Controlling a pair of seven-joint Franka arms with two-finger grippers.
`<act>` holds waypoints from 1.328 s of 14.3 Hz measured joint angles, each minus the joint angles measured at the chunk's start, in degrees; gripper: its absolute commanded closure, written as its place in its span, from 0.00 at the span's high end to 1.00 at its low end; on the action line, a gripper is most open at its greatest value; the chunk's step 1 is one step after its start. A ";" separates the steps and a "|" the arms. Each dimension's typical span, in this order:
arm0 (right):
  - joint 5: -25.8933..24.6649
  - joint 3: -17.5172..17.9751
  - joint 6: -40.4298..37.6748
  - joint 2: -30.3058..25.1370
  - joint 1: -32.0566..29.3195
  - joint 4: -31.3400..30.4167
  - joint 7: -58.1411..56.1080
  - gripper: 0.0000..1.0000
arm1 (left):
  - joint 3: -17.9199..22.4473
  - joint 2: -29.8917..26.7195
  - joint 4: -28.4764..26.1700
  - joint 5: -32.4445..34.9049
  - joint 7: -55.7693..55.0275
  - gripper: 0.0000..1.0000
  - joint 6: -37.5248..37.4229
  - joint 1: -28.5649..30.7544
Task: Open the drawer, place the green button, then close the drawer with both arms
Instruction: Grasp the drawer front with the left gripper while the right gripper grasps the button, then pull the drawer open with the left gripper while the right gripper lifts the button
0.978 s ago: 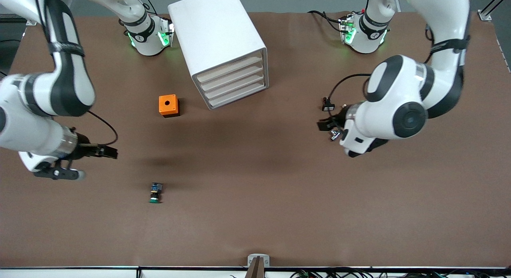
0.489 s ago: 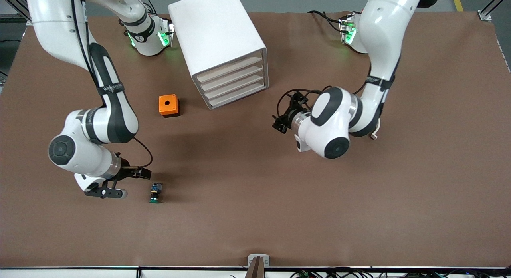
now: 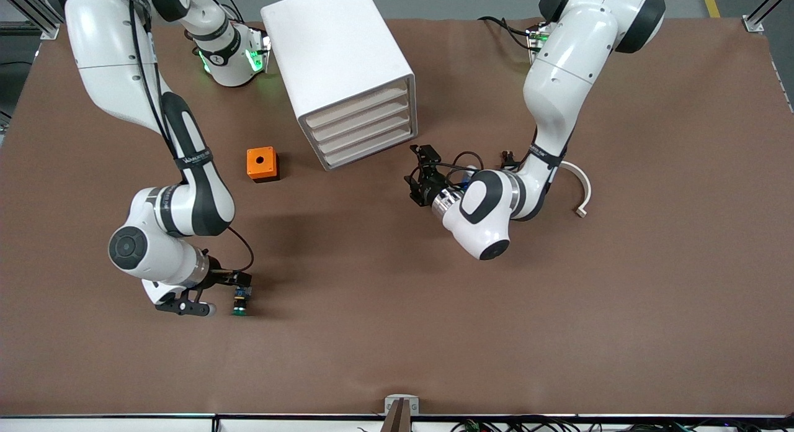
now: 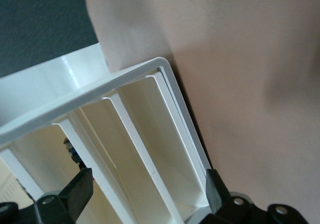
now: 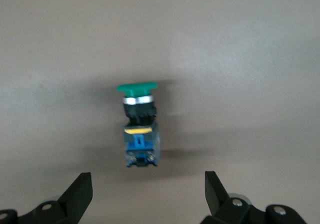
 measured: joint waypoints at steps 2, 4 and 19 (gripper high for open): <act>0.00 0.00 0.00 2.36 0.73 2.57 0.50 0.99 | -1.70 1.41 0.08 -0.77 -3.25 0.96 0.00 -0.01; 0.00 -0.02 0.03 4.74 0.94 4.84 0.56 0.97 | -3.26 2.25 0.15 -1.37 -5.46 0.77 0.00 -0.07; -2.43 -0.68 -0.04 8.94 0.90 9.45 0.76 0.13 | -10.62 8.47 0.37 -1.76 -18.68 0.48 -1.96 -0.77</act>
